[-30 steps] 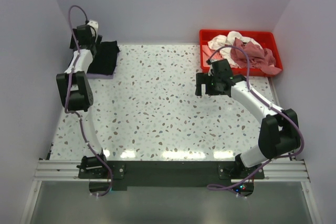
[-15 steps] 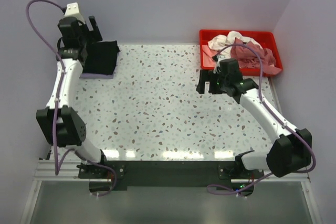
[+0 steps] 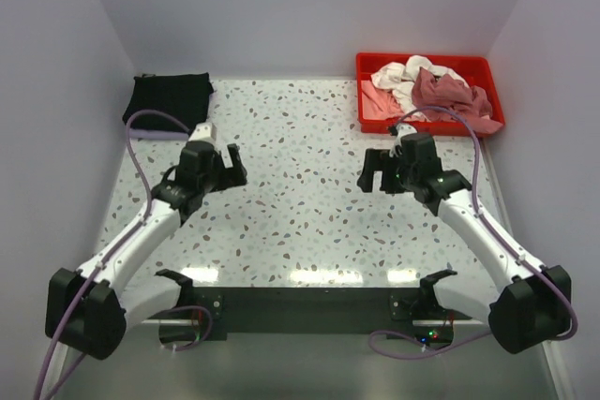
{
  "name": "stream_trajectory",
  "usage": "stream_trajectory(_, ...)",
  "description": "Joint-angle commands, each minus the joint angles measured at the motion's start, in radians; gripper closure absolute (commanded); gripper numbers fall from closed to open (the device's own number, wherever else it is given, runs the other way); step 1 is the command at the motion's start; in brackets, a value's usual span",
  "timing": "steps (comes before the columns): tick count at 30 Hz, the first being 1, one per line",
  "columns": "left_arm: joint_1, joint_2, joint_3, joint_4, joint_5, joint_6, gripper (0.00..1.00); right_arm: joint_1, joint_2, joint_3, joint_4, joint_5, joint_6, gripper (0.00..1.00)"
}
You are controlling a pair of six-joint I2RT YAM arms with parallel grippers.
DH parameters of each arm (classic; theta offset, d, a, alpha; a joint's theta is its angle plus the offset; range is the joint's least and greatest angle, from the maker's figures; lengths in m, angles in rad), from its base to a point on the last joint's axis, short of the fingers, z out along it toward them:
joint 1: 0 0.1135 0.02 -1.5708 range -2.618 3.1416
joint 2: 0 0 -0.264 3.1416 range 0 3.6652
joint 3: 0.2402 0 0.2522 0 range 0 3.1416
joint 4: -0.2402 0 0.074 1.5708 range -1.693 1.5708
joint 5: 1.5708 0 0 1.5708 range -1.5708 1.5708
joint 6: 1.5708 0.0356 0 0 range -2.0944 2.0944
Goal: Fold and stack the t-shirts
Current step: Reset both grippers
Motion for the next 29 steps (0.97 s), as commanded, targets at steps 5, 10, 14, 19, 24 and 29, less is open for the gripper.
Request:
stream_trajectory(5,-0.057,-0.236,-0.11,-0.025,-0.074,-0.154,0.0,-0.003,-0.118,-0.133,0.13,0.087,0.076,0.01)
stream_trajectory(10,-0.06,-0.293,-0.137,-0.021,-0.064,-0.16,0.0,-0.003,-0.184,-0.209,0.15,0.172,0.121,0.01)
stream_trajectory(14,-0.06,-0.319,-0.145,-0.039,-0.111,-0.176,0.0,-0.003,-0.208,-0.232,0.113,0.277,0.165,0.01)
stream_trajectory(19,-0.062,-0.314,-0.133,-0.032,-0.116,-0.176,0.0,-0.002,-0.22,-0.247,0.116,0.293,0.188,0.01)
stream_trajectory(24,-0.06,-0.322,-0.16,0.001,-0.092,-0.177,0.0,-0.002,-0.254,-0.273,0.131,0.302,0.208,0.01)
stream_trajectory(29,-0.06,-0.334,-0.171,-0.015,-0.136,-0.193,0.0,-0.002,-0.297,-0.27,0.133,0.328,0.199,0.01)
